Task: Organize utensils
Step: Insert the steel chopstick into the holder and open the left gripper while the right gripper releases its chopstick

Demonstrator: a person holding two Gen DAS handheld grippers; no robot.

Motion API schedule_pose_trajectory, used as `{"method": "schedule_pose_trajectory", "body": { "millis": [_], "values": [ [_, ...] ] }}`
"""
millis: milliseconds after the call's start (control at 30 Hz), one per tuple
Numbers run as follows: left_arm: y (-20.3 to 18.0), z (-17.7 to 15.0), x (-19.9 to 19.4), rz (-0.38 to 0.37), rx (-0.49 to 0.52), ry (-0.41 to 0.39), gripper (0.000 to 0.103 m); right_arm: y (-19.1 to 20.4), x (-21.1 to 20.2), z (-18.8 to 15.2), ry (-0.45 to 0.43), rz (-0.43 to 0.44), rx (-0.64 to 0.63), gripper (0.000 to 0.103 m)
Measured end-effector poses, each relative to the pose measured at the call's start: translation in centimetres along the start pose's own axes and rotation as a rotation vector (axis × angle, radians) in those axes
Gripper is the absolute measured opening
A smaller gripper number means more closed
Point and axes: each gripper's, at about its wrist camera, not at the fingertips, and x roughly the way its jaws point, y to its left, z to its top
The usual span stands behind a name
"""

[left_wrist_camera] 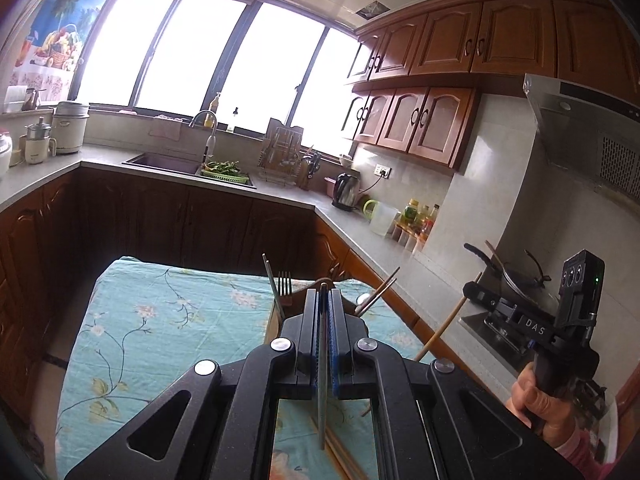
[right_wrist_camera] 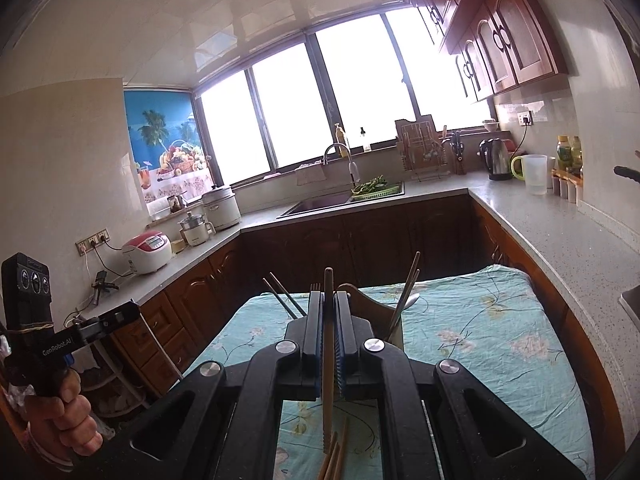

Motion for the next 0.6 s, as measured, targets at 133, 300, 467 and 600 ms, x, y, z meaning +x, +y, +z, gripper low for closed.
{"method": "schedule_pose_trajectory", "body": {
  "millis": [133, 300, 467, 600],
  "values": [
    [0.5, 1.2, 1.6, 0.005, -0.008, -0.044, 0.002, -0.7, 0.6, 1.6, -0.040, -0.013, 0.012, 0.005],
    [1.3, 2.3, 4.0, 0.012, -0.028, -0.087, 0.002, -1.4, 1.3, 3.4, -0.090, -0.029, 0.024, 0.005],
    [1.1, 2.5, 6.5, 0.035, -0.014, -0.124, 0.002, -2.2, 2.3, 4.8, -0.122, -0.050, 0.038, 0.005],
    [1.0, 2.1, 8.5, 0.066, -0.013, -0.151, 0.002, -2.9, 3.2, 5.2, -0.139, -0.069, 0.050, 0.005]
  ]
}}
